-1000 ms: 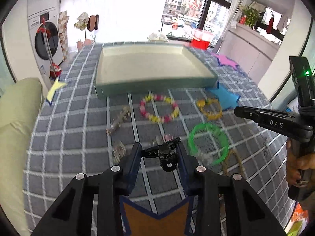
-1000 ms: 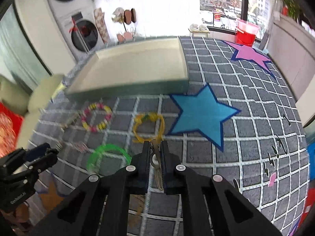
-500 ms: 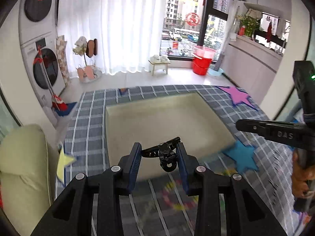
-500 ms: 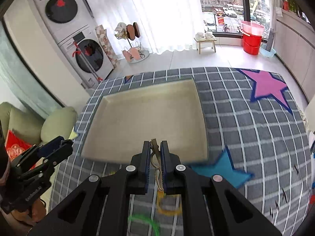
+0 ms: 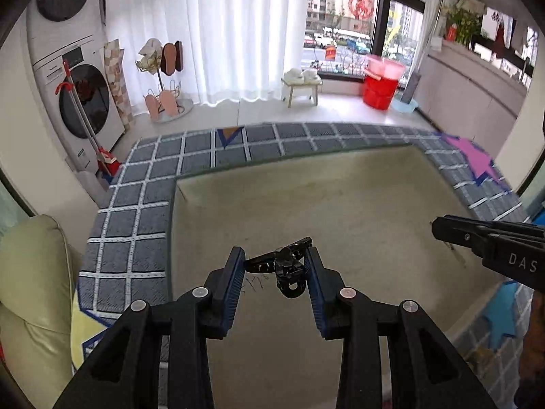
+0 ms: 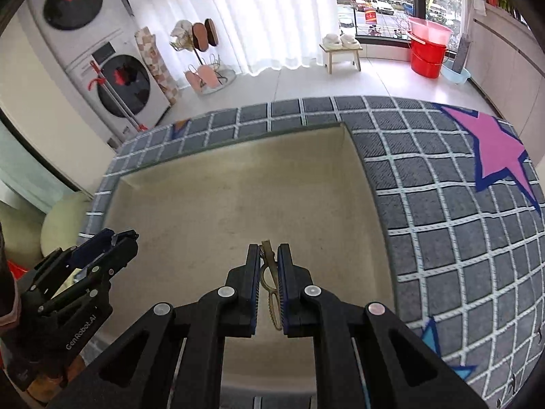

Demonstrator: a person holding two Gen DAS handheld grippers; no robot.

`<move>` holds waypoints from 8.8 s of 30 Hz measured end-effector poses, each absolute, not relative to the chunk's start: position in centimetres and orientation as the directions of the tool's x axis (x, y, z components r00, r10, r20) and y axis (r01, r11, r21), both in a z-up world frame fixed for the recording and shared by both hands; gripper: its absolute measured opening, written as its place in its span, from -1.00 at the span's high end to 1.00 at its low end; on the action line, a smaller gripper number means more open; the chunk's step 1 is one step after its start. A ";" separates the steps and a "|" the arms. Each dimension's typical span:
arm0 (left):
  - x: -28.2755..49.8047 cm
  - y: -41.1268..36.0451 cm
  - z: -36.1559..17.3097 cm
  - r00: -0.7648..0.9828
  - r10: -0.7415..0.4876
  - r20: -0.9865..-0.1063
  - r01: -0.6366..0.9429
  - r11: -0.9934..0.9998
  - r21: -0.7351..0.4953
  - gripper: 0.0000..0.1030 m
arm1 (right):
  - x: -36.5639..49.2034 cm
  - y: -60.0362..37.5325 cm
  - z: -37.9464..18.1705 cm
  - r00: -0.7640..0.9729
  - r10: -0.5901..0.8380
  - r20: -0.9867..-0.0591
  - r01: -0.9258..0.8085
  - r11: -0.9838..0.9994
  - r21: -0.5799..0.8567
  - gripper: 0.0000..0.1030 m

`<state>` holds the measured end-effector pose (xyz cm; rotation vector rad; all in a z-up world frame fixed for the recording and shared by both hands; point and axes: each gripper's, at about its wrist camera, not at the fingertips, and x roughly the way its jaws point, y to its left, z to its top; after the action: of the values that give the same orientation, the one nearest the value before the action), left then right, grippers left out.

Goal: Organize jewelry
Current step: 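Carry the black hair clip into the tray and open the left gripper, then grasp the silver heart charm with the left gripper while the right grasps the wooden bead bracelet, then lower the heart charm and wooden bead bracelet into the tray, opening both grippers, then move both grippers back over the remaining jewelry on the cloth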

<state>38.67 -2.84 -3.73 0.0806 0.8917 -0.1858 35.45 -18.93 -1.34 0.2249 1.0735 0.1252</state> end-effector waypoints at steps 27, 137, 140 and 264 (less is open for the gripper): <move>37.1 -2.3 -2.4 0.687 -0.040 -0.726 0.135 0.988 0.073 -1.00 | 31.8 -19.9 1.1 0.544 0.228 -0.807 0.069 0.947 0.314 -0.12; 18.0 4.7 2.5 0.635 -0.345 -0.691 0.265 0.938 -0.224 0.41 | 10.2 -17.2 7.0 0.603 0.168 -0.780 -0.008 0.979 0.204 0.74; 19.3 4.4 3.4 0.653 -0.336 -0.679 0.273 0.940 -0.204 0.41 | 12.2 -17.6 7.9 0.612 0.167 -0.773 -0.016 0.980 0.199 0.74; 17.8 4.2 -5.1 0.598 -0.096 -0.796 0.142 0.990 -0.013 -1.00 | 5.2 -17.6 -1.6 0.474 0.063 -0.878 0.166 0.973 0.159 -1.00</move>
<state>17.79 4.22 -5.08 0.0535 0.9199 -0.1383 5.15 -17.63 -1.58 0.2354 1.0781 -0.0639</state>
